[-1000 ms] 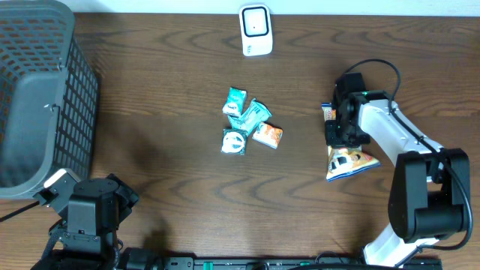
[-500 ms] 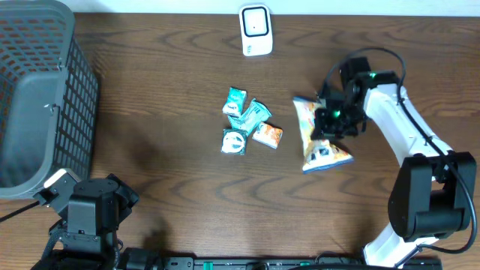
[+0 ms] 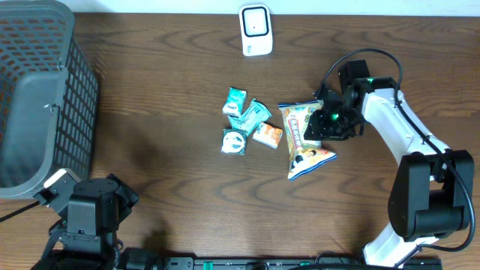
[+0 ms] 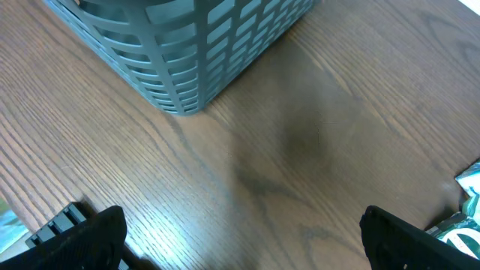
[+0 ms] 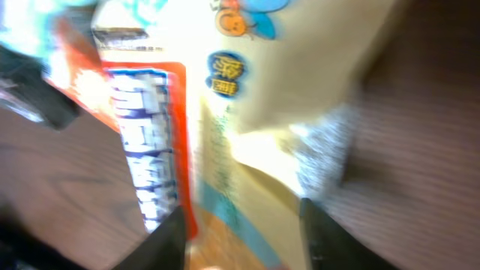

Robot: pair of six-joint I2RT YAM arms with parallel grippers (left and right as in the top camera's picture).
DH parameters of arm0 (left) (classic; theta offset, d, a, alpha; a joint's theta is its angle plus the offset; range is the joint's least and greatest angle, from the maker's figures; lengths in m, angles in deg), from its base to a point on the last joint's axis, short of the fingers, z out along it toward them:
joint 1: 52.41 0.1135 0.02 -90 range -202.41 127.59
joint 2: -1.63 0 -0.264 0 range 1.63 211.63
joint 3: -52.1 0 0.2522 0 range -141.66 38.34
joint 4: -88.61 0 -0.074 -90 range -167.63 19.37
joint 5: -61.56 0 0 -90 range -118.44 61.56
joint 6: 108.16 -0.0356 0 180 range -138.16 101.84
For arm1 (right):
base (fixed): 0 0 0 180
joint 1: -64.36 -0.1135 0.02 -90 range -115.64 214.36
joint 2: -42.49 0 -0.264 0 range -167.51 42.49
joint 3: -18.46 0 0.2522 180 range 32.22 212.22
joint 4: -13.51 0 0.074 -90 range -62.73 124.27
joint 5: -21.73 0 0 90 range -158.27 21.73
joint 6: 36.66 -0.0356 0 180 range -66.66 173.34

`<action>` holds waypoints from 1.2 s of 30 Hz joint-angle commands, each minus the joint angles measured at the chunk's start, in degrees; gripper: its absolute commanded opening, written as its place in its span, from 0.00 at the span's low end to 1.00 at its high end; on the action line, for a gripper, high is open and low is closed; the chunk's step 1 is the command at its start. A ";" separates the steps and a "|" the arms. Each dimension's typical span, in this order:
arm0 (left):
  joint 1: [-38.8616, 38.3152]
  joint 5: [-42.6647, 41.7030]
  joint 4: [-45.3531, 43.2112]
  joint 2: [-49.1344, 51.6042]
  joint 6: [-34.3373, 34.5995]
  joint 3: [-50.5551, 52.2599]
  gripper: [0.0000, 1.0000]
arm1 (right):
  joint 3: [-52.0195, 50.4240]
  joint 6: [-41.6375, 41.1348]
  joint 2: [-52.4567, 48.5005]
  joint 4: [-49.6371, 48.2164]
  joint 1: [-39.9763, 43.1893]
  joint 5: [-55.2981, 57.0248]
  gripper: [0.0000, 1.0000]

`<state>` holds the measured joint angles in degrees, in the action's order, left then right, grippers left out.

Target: Scan the item barcode

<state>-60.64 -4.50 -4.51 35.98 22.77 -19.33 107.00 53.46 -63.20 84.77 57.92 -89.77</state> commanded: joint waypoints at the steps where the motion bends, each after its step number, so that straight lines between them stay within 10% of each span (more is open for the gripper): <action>1: 0.39 0.96 0.15 -0.07 0.76 0.02 0.98 | 1.01 -2.01 0.02 1.53 0.07 4.90 0.49; 11: 0.39 0.96 0.15 -0.07 0.76 0.02 0.98 | 14.16 -2.45 0.04 15.28 -1.44 4.85 0.19; 34: 0.39 0.96 0.15 -0.07 0.76 0.02 0.98 | 14.99 -5.88 0.02 9.11 -8.90 10.45 0.49; 36: 0.39 0.96 0.15 -0.07 0.76 0.02 0.98 | 14.99 -5.88 0.02 8.94 -8.90 9.70 0.64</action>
<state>-60.64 -4.50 -4.51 35.98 22.77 -19.33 121.32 48.52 -63.20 93.88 49.33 -79.19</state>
